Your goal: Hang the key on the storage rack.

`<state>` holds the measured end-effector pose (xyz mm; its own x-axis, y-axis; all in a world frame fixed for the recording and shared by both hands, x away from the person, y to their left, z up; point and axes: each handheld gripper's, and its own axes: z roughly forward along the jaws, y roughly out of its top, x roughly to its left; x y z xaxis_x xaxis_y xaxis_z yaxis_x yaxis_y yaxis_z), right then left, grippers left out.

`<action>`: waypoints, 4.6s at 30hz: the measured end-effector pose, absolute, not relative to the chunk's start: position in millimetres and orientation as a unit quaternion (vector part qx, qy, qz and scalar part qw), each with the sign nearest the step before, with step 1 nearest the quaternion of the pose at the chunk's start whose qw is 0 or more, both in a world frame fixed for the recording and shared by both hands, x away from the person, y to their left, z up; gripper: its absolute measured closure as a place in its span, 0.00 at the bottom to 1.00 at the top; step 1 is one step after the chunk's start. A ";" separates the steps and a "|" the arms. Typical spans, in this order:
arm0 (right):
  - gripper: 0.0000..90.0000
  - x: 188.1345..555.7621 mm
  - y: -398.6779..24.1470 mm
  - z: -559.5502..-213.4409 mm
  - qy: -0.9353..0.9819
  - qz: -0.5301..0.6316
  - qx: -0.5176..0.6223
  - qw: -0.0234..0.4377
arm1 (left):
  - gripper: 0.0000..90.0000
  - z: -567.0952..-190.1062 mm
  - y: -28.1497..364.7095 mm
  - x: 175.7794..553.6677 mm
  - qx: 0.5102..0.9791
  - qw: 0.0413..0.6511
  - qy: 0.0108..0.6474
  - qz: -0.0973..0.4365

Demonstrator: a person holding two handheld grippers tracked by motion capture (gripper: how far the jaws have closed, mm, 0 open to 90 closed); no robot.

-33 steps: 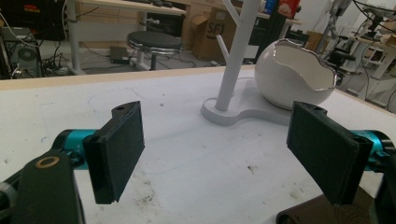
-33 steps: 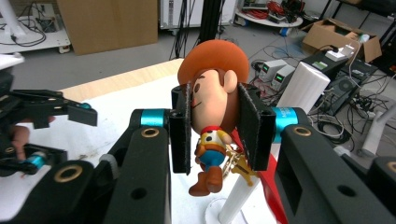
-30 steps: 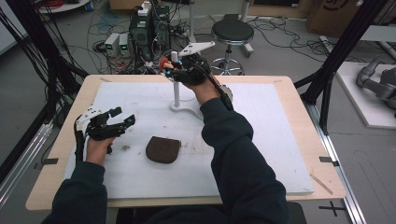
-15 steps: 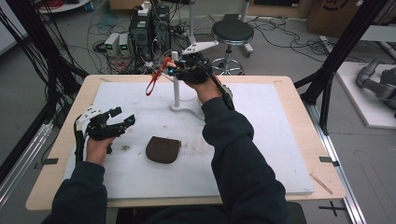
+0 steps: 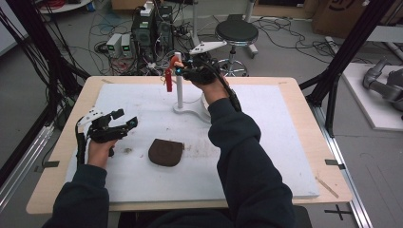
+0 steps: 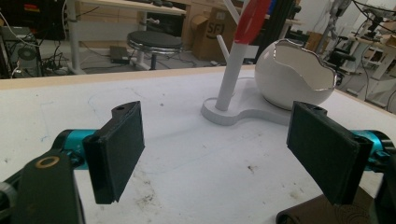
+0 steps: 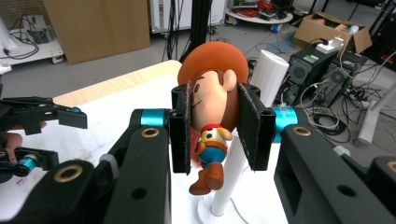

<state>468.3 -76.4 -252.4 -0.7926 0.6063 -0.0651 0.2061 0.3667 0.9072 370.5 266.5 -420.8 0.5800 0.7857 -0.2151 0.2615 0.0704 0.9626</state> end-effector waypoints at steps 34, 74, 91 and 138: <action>0.76 463.5 -94.5 -252.3 0.781 0.543 0.253 0.179 | 0.21 -420.8 266.1 370.4 0.649 0.608 0.403 0.216; 0.77 472.1 -94.7 -249.8 0.757 0.577 0.253 0.174 | 0.21 -421.1 266.2 370.7 0.649 0.608 0.404 0.215; 0.77 479.9 -77.7 -244.7 0.767 0.557 0.253 0.196 | 0.21 -421.0 266.5 370.6 0.649 0.608 0.404 0.215; 0.50 458.9 -118.9 -244.6 0.754 0.560 0.246 0.241 | 0.21 -419.1 263.8 368.6 0.652 0.609 0.397 0.216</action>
